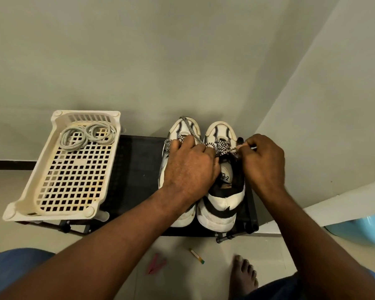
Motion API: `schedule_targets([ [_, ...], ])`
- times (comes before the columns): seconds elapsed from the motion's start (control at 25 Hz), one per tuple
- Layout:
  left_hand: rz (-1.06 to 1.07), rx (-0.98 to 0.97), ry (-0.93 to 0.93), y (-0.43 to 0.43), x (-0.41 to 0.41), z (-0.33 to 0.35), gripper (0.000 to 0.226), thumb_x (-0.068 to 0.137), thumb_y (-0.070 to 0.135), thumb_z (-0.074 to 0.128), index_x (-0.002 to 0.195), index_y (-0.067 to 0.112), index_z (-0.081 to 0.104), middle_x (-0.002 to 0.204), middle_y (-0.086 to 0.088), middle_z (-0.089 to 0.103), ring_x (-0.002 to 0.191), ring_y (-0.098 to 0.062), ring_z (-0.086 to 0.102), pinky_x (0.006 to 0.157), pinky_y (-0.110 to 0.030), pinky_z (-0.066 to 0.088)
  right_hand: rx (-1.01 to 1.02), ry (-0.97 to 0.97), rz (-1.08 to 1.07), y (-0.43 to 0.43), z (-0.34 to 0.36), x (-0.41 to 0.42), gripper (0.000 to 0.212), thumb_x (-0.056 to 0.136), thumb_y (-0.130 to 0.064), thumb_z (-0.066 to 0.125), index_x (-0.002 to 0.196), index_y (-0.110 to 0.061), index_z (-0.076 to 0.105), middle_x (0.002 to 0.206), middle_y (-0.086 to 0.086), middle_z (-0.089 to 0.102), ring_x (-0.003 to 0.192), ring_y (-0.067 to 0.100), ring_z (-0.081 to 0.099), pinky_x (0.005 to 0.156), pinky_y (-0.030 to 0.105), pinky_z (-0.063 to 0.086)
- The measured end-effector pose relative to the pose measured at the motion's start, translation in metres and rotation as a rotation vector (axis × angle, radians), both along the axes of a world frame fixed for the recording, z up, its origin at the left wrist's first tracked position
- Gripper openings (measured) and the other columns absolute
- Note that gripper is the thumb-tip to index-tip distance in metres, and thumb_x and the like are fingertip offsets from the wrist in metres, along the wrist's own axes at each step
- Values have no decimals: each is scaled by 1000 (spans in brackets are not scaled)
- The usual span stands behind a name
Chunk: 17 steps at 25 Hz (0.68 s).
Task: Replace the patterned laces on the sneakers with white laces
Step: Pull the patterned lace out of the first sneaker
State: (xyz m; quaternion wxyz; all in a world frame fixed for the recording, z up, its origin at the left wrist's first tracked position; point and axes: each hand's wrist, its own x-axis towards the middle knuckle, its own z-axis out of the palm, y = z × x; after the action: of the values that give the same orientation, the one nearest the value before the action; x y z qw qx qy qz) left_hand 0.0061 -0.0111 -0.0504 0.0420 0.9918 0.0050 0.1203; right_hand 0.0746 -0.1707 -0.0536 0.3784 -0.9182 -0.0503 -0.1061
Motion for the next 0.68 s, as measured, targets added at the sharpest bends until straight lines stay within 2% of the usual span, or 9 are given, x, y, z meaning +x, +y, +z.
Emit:
schedule_targets([
  [0.04, 0, -12, 4, 1, -1, -1, 41, 102, 49, 39, 105, 24, 72, 99, 7, 73, 109, -21, 52, 93, -46, 34, -8, 17, 65, -1, 3, 0, 3, 89, -22, 67, 90, -24, 66, 91, -8, 68, 83, 16, 64, 76, 38, 54],
  [0.12, 0, -31, 2, 4, -2, -1, 42, 102, 49, 37, 106, 25, 72, 101, 8, 73, 109, -20, 51, 93, -45, 32, -41, 57, 301, -3, 7, -2, 24, 85, -19, 74, 105, -31, 66, 100, -14, 69, 89, 9, 66, 80, 31, 53],
  [0.2, -4, -28, -1, 4, -3, -1, 44, 103, 48, 35, 106, 25, 72, 102, 8, 73, 109, -20, 51, 92, -45, 32, -128, 19, 415, -4, 7, -2, 25, 85, -25, 80, 107, -31, 69, 103, -13, 70, 93, 11, 66, 81, 30, 52],
  [0.32, -3, -26, -2, 3, -2, -2, 43, 104, 47, 37, 105, 23, 73, 101, 6, 73, 107, -20, 53, 92, -45, 34, -189, -106, 363, 1, 3, -2, 13, 88, -29, 81, 96, -25, 73, 95, -8, 71, 87, 16, 65, 77, 34, 53],
  [0.36, 0, -26, 0, 2, -2, -2, 43, 105, 47, 37, 104, 23, 73, 100, 6, 74, 107, -20, 53, 92, -46, 35, -92, -100, 299, 2, 1, -2, 9, 88, -26, 80, 92, -25, 72, 92, -10, 71, 85, 12, 66, 77, 32, 54],
  [0.44, -2, -23, 7, 1, -1, -2, 43, 105, 47, 38, 104, 24, 73, 100, 7, 74, 106, -20, 53, 93, -46, 36, 270, 12, 45, 3, 5, 0, 12, 86, -25, 79, 80, -28, 69, 83, -11, 72, 82, 6, 69, 82, 29, 58],
  [0.52, -9, -20, 8, 1, -1, -3, 43, 105, 48, 37, 104, 24, 73, 100, 8, 74, 106, -20, 53, 94, -47, 36, 521, 143, -133, -3, 9, 8, 7, 77, -28, 75, 77, -25, 69, 83, -8, 75, 85, 14, 73, 89, 47, 61],
  [0.6, -14, -33, -1, 2, -2, -4, 42, 105, 47, 38, 105, 24, 73, 100, 7, 74, 106, -20, 53, 95, -47, 36, 439, 188, -25, -8, 12, 10, 16, 77, -20, 74, 89, -27, 67, 92, -7, 77, 91, 16, 73, 93, 51, 59],
  [0.68, -12, -41, -18, 4, -2, -5, 41, 105, 46, 40, 105, 23, 73, 99, 6, 74, 106, -21, 54, 94, -47, 36, 266, 164, 258, -7, 15, 3, 33, 84, -9, 77, 110, -25, 64, 102, -9, 75, 96, 12, 71, 92, 40, 58],
])
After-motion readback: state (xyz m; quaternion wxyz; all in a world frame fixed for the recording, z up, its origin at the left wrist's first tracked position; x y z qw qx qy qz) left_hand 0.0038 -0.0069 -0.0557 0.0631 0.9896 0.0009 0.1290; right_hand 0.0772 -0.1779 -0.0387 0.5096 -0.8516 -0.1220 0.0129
